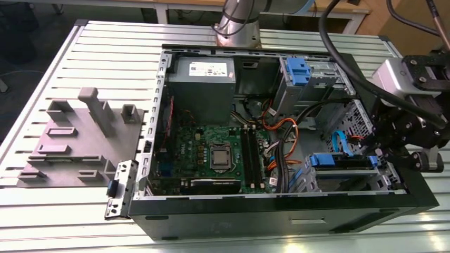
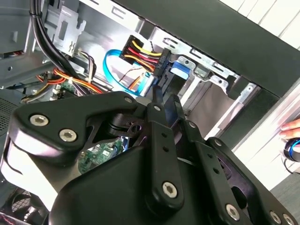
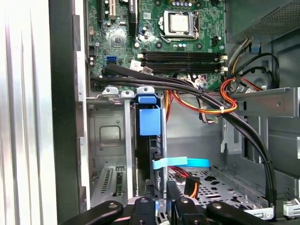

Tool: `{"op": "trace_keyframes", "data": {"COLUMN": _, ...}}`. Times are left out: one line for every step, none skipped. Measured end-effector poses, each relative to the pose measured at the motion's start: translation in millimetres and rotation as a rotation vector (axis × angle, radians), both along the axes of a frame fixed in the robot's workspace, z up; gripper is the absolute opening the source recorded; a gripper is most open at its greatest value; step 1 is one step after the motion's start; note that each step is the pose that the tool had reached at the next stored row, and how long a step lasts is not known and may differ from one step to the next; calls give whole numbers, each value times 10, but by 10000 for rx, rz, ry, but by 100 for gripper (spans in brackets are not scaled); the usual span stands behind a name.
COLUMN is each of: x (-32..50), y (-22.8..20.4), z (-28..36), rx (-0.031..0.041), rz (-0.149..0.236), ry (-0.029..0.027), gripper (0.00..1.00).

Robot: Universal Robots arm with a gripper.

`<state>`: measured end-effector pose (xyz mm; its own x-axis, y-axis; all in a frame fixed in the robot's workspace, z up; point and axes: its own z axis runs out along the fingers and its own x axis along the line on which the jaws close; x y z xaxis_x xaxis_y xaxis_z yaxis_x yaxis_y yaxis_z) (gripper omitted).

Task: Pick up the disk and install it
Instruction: 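Insert the second disk wire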

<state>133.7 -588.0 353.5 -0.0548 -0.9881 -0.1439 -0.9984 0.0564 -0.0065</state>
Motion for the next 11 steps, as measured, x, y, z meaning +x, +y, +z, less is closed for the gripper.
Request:
{"op": "trace_keyframes", "data": {"x": 2, "y": 17, "z": 1, "rx": -1, "rz": 0, "ry": 0, "gripper": 24}}
{"op": "trace_keyframes", "data": {"x": 4, "y": 33, "z": 1, "rx": -2, "rz": 0, "ry": 0, "gripper": 24}}
{"op": "trace_keyframes", "data": {"x": 7, "y": 45, "z": 1, "rx": -2, "rz": 0, "ry": 0, "gripper": 24}}
{"op": "trace_keyframes", "data": {"x": 12, "y": 54, "z": 0, "rx": 0, "rz": 1, "ry": 0, "gripper": 24}}
{"op": "trace_keyframes", "data": {"x": 19, "y": 60, "z": 0, "rx": -1, "rz": 0, "ry": 0, "gripper": 24}}
{"op": "trace_keyframes", "data": {"x": 28, "y": 62, "z": 0, "rx": 0, "rz": 0, "ry": 0, "gripper": 24}}
{"op": "trace_keyframes", "data": {"x": 43, "y": 63, "z": 0, "rx": -2, "rz": 0, "ry": 0, "gripper": 24}}
{"op": "trace_keyframes", "data": {"x": 61, "y": 64, "z": 0, "rx": -2, "rz": 0, "ry": 1, "gripper": 24}}
{"op": "trace_keyframes", "data": {"x": 82, "y": 65, "z": 0, "rx": -1, "rz": 0, "ry": 2, "gripper": 24}}
{"op": "trace_keyframes", "data": {"x": 103, "y": 65, "z": 0, "rx": -1, "rz": 0, "ry": 4, "gripper": 24}}
{"op": "trace_keyframes", "data": {"x": 124, "y": 65, "z": 0, "rx": -1, "rz": 0, "ry": 6, "gripper": 24}}
